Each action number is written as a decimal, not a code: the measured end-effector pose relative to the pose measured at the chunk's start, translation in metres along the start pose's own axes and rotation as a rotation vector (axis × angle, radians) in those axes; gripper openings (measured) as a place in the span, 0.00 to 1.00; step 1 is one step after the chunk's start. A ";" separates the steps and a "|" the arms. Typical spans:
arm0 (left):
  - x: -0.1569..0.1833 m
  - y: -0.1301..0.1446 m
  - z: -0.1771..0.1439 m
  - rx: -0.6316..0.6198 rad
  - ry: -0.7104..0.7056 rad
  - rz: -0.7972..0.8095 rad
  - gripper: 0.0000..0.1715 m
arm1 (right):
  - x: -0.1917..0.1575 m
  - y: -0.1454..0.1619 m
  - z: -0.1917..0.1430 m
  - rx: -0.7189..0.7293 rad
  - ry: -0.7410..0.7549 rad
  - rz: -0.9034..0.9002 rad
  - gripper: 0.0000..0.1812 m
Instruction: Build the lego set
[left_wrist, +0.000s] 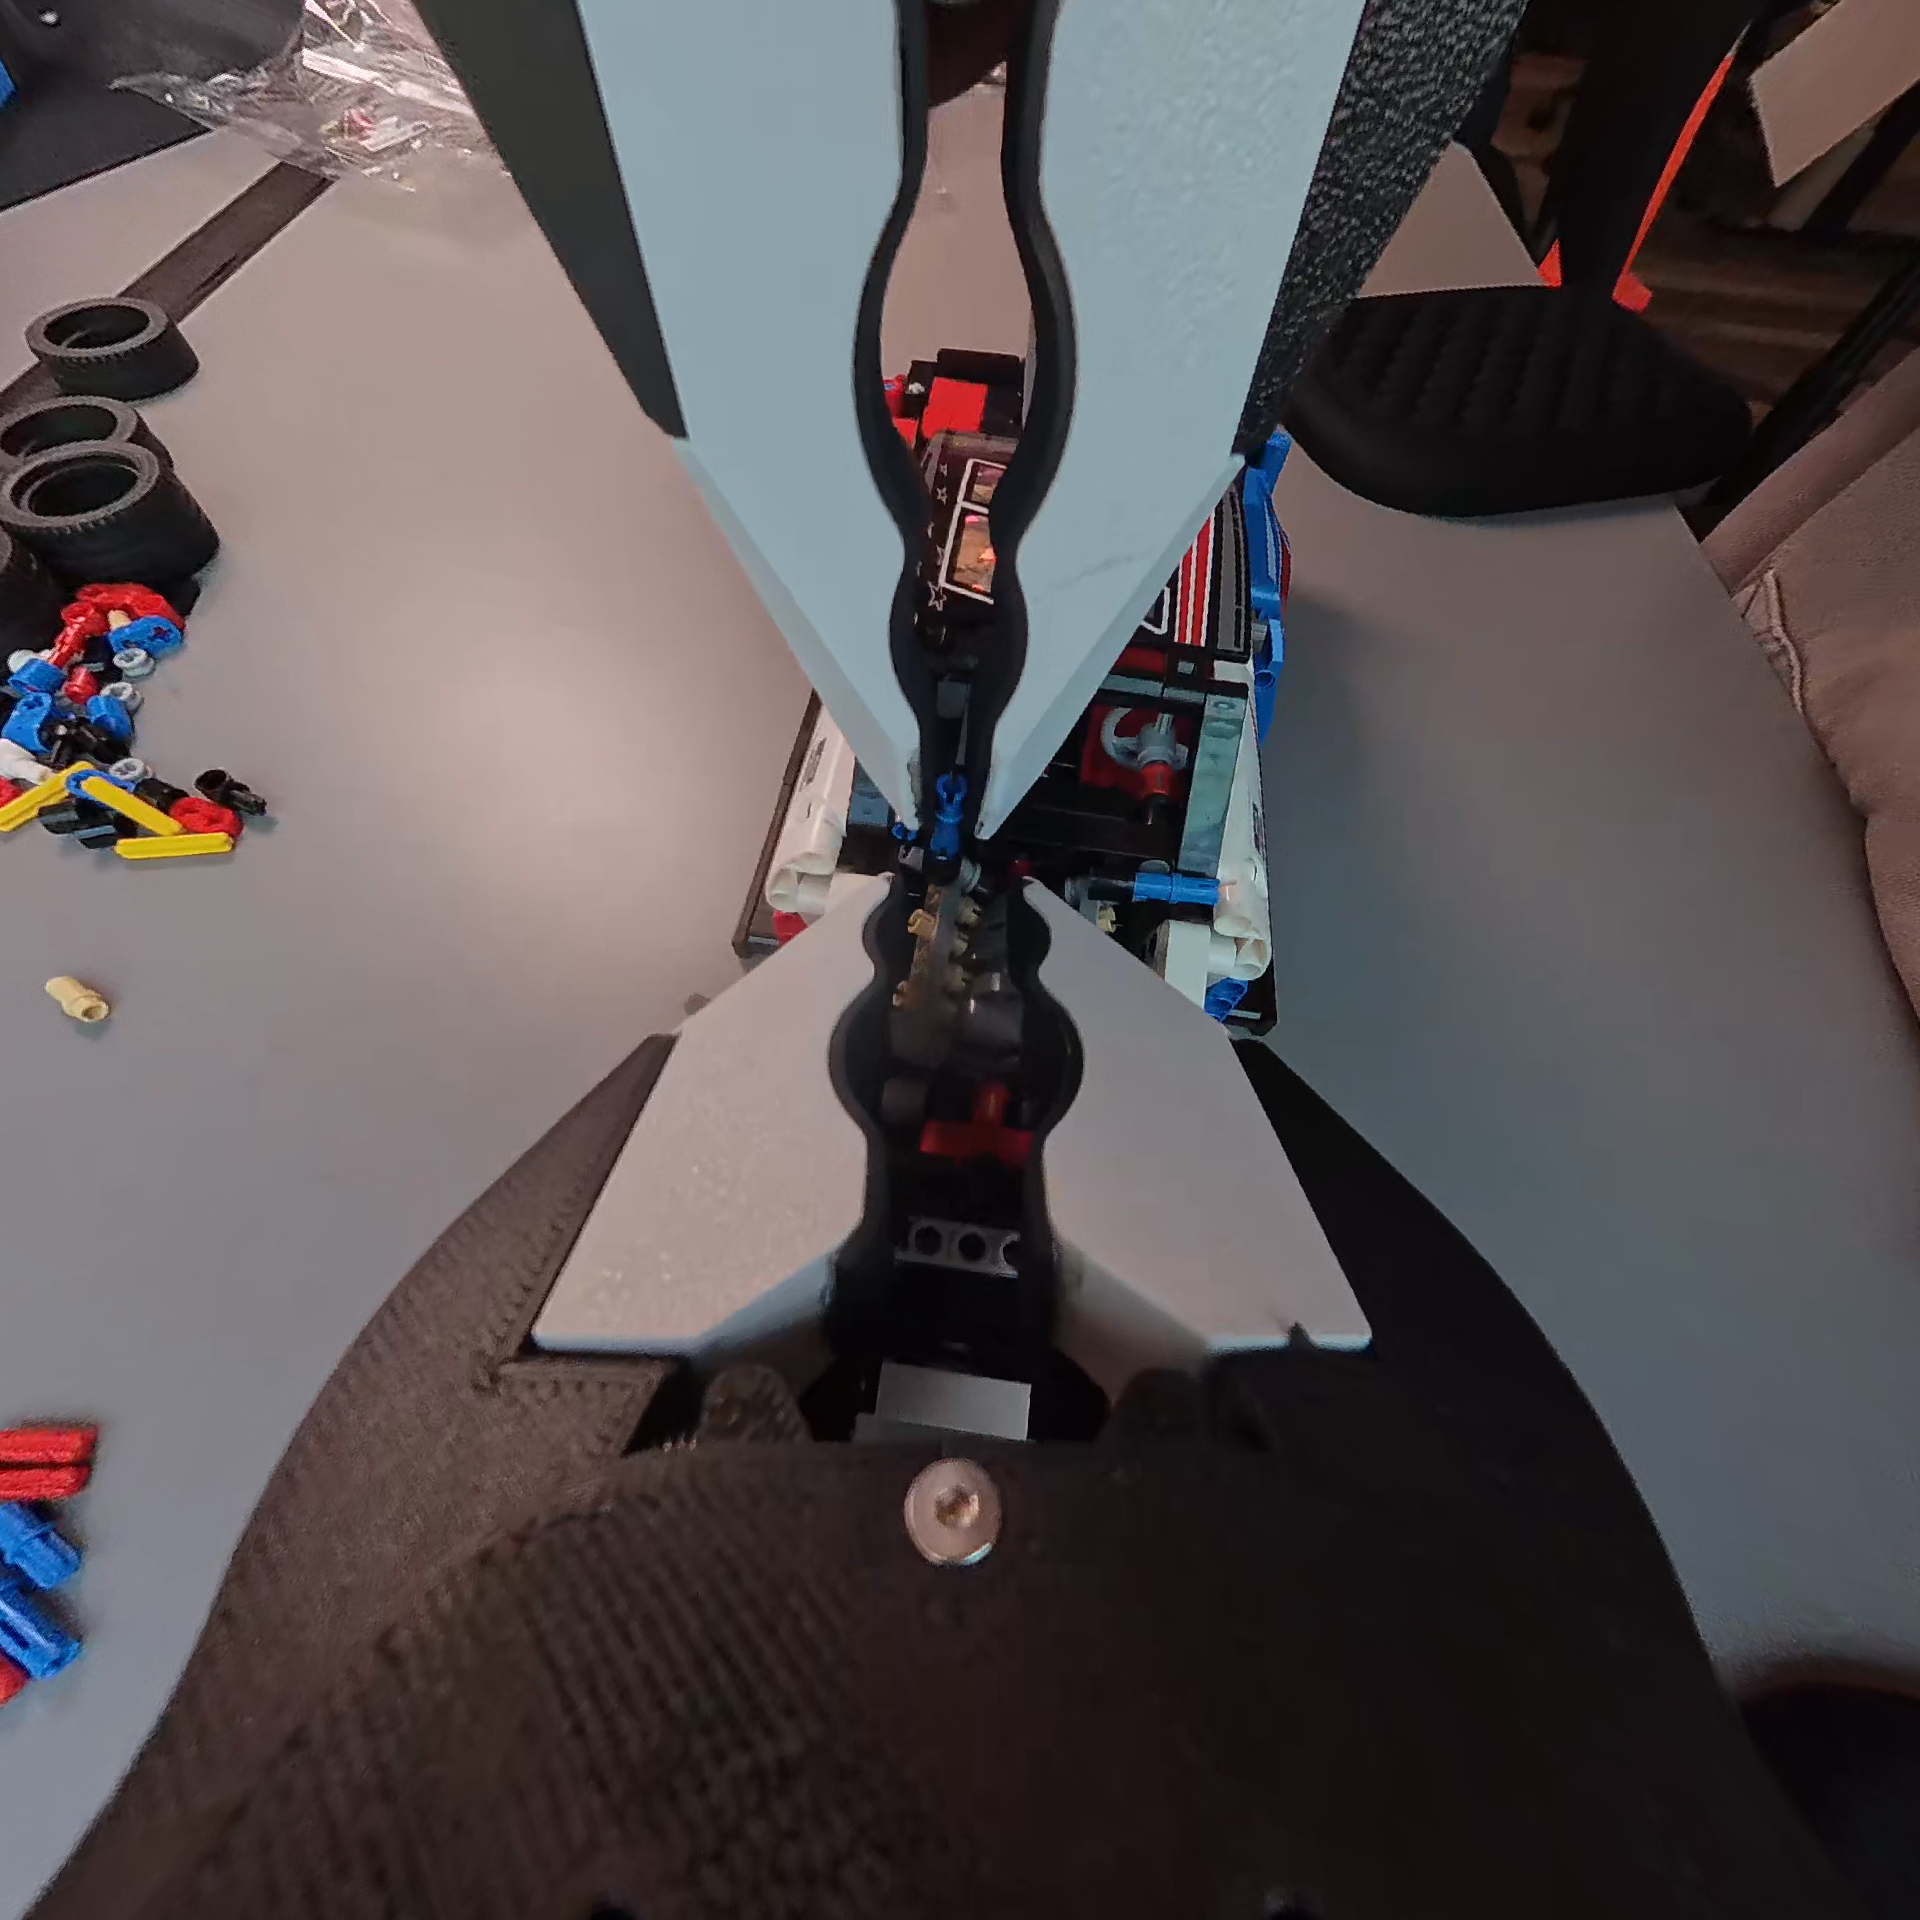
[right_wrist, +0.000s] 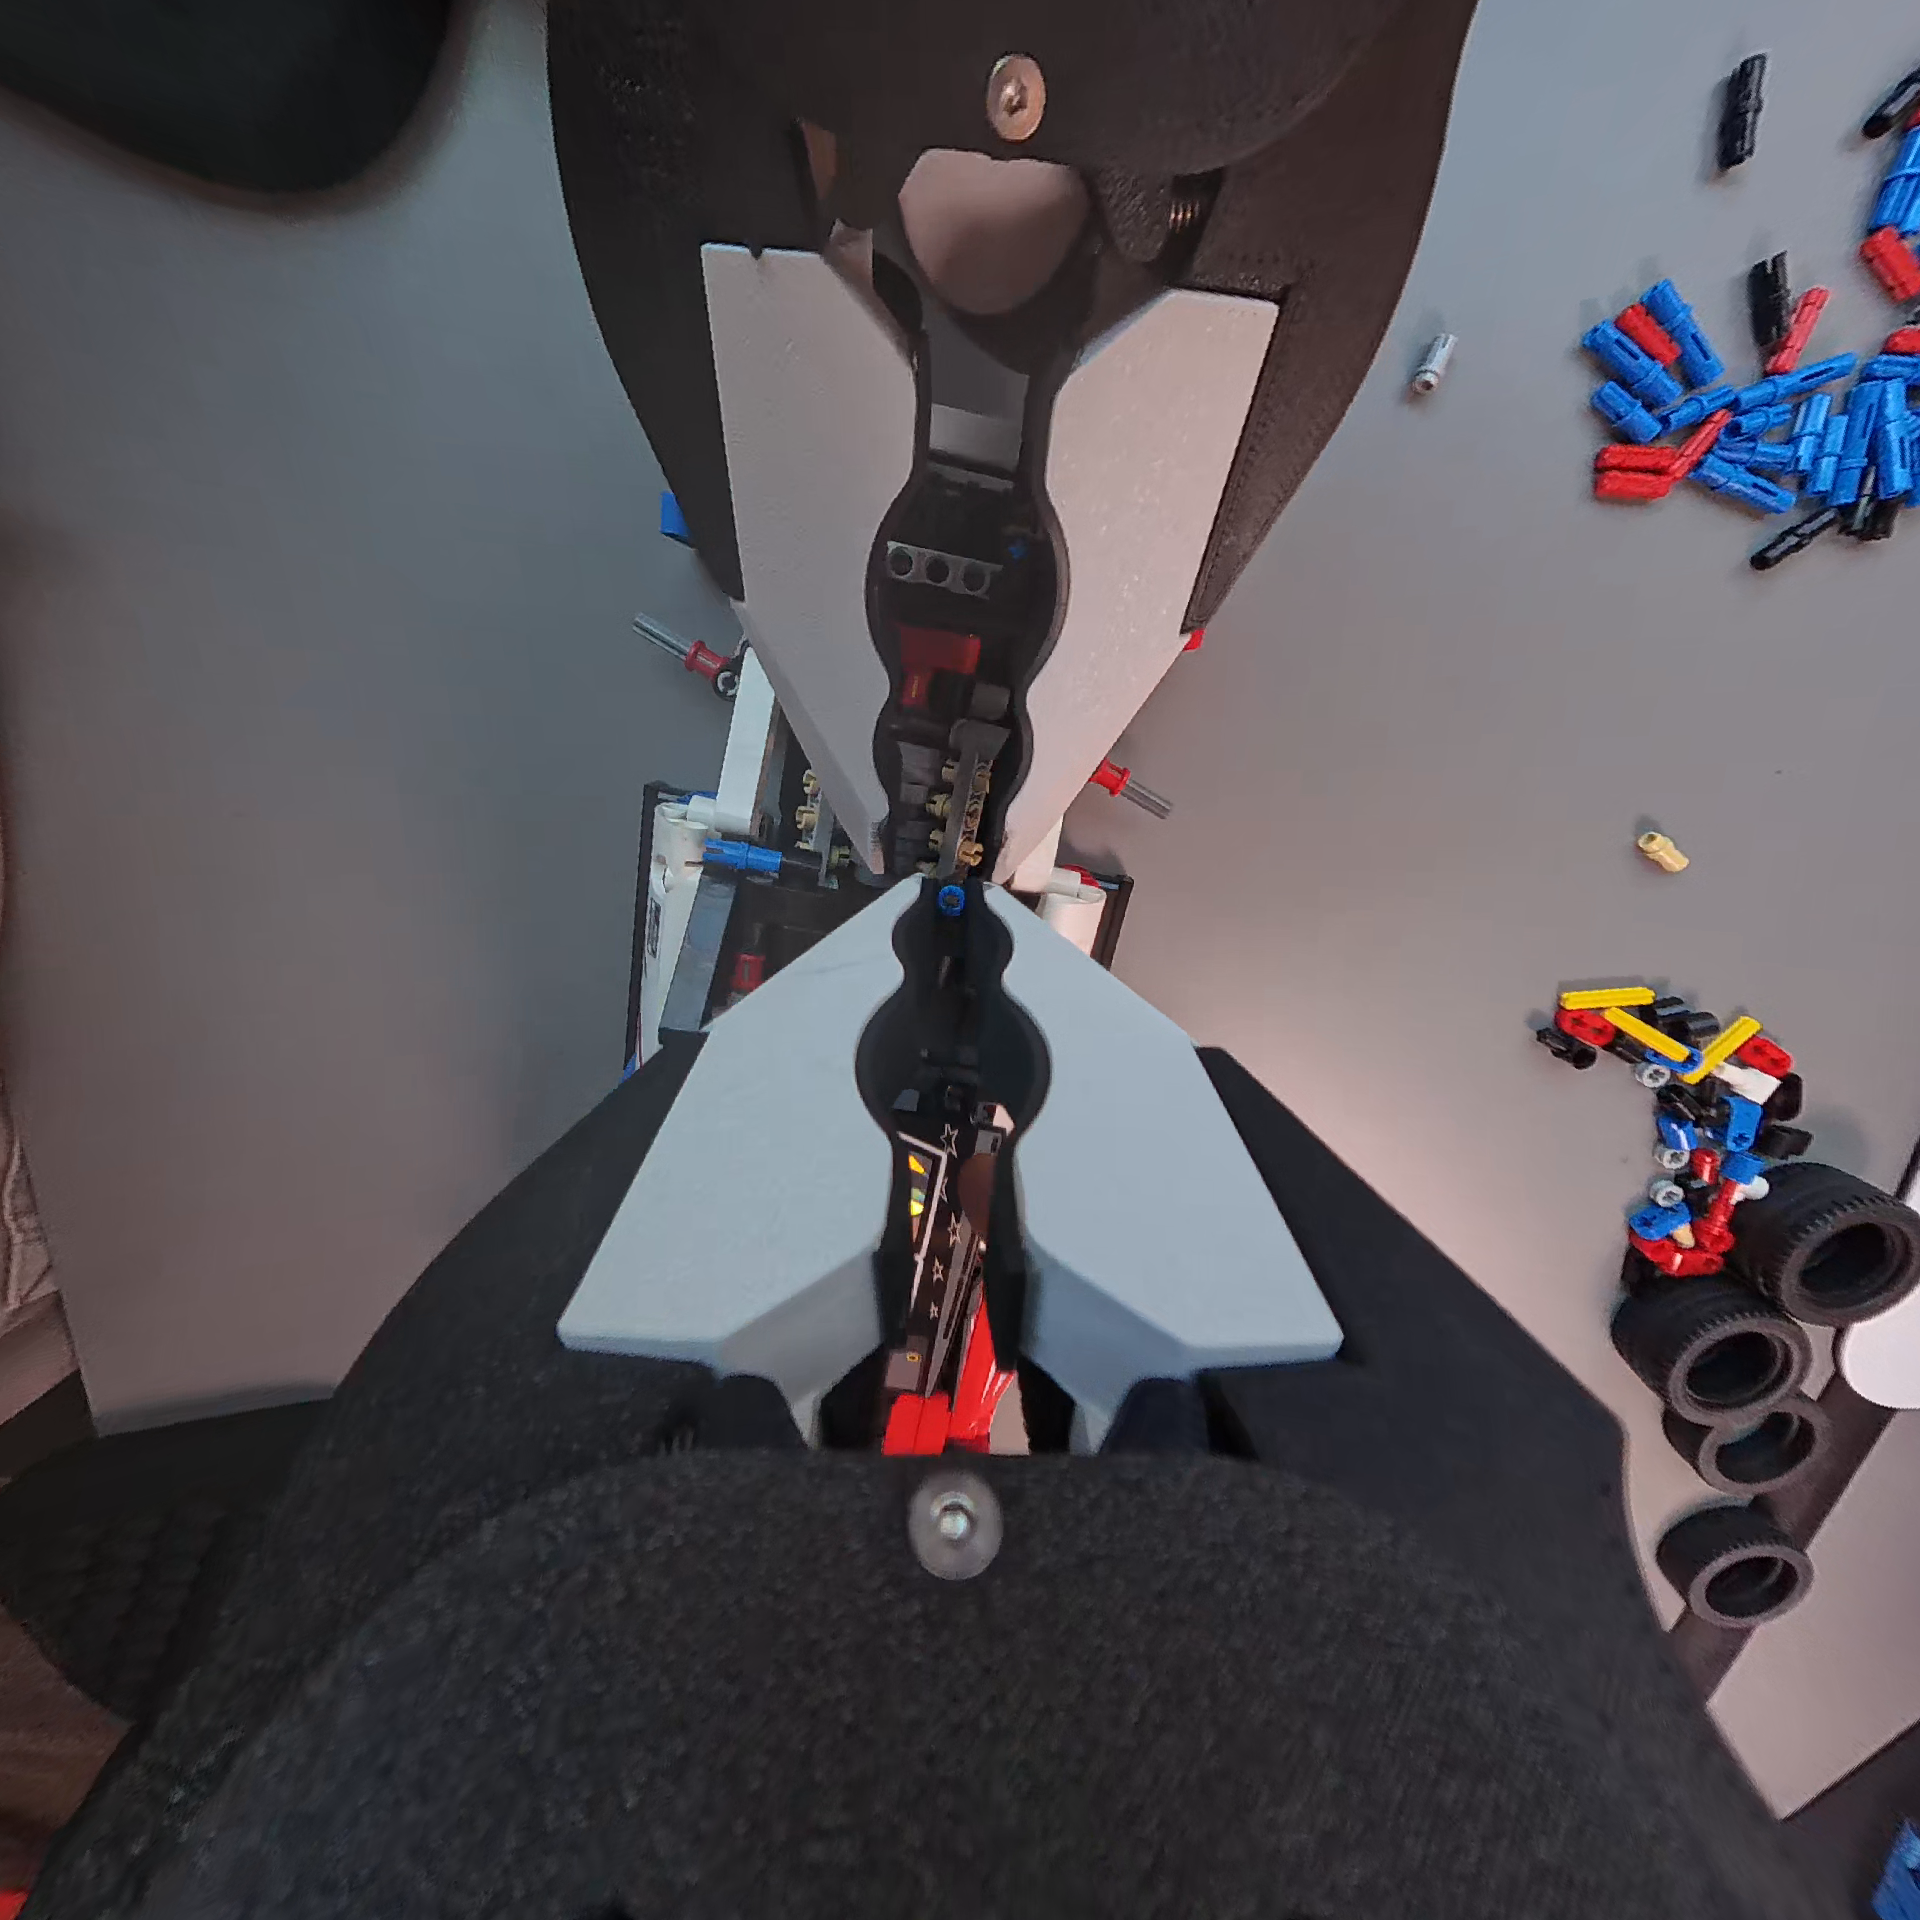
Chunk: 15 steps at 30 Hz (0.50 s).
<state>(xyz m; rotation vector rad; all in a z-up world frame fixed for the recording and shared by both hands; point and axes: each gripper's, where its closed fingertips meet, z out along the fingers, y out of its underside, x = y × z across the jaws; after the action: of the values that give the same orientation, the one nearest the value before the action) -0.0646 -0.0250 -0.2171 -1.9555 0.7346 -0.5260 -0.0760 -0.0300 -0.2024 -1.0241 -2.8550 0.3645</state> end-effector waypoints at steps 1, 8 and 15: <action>0.000 0.000 0.000 0.000 -0.004 0.004 0.10 | 0.000 0.001 0.000 -0.002 -0.007 0.003 0.01; -0.002 -0.004 0.003 0.026 -0.017 0.003 0.09 | -0.001 0.003 0.000 -0.026 0.001 -0.029 0.01; -0.001 -0.006 0.005 0.036 -0.003 -0.006 0.10 | -0.001 0.005 -0.002 0.179 0.037 0.018 0.01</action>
<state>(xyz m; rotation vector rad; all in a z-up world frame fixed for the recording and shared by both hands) -0.0605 -0.0193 -0.2137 -1.9248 0.7131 -0.5359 -0.0722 -0.0263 -0.2013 -1.0116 -2.7223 0.5845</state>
